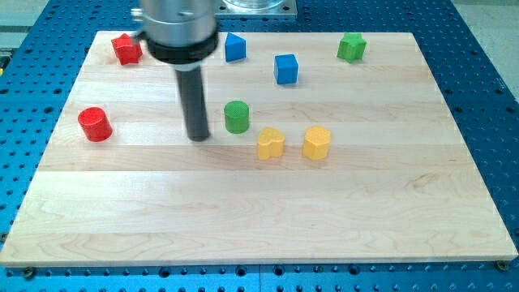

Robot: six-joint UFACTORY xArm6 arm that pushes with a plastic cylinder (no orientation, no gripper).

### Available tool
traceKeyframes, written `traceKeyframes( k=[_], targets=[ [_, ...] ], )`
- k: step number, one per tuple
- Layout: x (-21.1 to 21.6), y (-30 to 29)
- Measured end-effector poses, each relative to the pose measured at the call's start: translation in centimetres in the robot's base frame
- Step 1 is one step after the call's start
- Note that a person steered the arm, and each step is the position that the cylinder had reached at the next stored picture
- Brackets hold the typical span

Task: Move the green circle to the right center

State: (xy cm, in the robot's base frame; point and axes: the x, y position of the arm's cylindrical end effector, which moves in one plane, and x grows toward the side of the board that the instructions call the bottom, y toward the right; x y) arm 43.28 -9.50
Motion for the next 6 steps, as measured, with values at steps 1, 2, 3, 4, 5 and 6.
traceKeyframes(
  k=[1, 2, 3, 4, 5, 6],
  targets=[
    [-1.3, 7.5],
    [-1.5, 13.0],
    [-3.6, 10.7],
    [-3.9, 17.7],
    [-3.3, 26.1],
    [-3.3, 26.0]
  ],
)
